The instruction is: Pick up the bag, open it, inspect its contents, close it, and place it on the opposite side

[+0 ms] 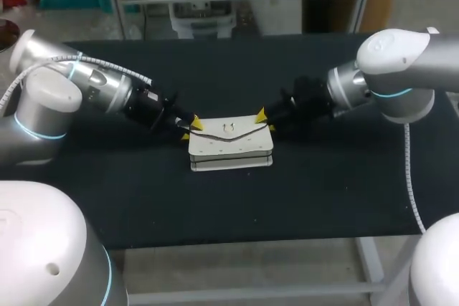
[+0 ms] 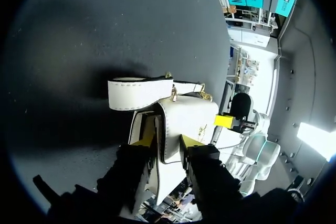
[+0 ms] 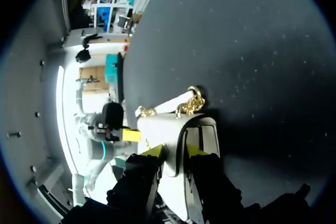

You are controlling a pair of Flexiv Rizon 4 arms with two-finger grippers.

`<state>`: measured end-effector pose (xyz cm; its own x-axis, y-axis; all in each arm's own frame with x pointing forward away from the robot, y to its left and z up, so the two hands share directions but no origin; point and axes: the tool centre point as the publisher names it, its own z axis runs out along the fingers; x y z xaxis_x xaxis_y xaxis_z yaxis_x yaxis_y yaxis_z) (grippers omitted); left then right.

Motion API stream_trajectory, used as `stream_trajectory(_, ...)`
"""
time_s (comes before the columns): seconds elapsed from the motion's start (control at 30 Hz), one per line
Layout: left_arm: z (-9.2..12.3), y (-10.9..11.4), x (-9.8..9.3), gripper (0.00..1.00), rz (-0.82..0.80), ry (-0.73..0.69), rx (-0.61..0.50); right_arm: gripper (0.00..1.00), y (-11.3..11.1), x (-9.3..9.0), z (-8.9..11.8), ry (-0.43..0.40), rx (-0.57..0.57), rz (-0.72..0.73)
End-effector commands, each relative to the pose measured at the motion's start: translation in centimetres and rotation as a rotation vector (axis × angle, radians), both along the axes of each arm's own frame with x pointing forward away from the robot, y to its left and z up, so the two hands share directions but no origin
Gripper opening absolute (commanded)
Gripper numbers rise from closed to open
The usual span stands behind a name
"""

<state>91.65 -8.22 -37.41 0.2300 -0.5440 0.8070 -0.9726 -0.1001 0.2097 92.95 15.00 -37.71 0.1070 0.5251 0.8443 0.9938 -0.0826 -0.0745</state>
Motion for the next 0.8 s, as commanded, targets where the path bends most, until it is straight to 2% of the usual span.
stream_trajectory(0.03, 0.5, 0.5, -1.2, 1.00, 0.025, -0.022, -0.009, 1.00, -0.6, -0.1, 0.7, 0.002, -0.011, -0.003)
stream_trajectory(0.2, 1.5, 1.0, -2.2, 1.00, 0.037, -0.054, -0.018, 1.00, -1.5, -0.2, 1.3, -0.002, -0.015, -0.016)
stream_trajectory(0.3, 2.0, 1.1, -2.8, 0.93, 0.037, -0.074, -0.015, 1.00, -2.0, -0.4, 1.7, -0.010, -0.011, -0.026)
stream_trajectory(0.53, 1.8, 0.6, -2.5, 0.88, 0.032, -0.062, -0.029, 1.00, -0.9, -0.6, 1.7, -0.011, 0.018, -0.020)
stream_trajectory(0.63, 1.6, 0.4, -2.2, 0.78, 0.031, -0.054, -0.032, 1.00, -0.5, -0.7, 1.4, -0.003, 0.028, -0.017)
stream_trajectory(0.7, 1.6, 0.3, -2.2, 0.63, 0.027, -0.050, -0.034, 1.00, -0.3, -0.6, 1.3, -0.002, 0.029, -0.017)
stream_trajectory(0.73, 1.6, 0.3, -2.1, 0.60, 0.025, -0.050, -0.034, 0.98, -0.2, -0.6, 1.2, 0.000, 0.030, -0.018)
stream_trajectory(0.77, 1.5, 0.3, -2.1, 0.61, 0.023, -0.050, -0.034, 0.81, -0.1, -0.5, 1.1, 0.002, 0.026, -0.016)
stream_trajectory(0.8, 1.5, 0.3, -2.1, 0.62, 0.022, -0.049, -0.034, 0.53, 0.0, -0.4, 1.0, 0.004, 0.023, -0.017)
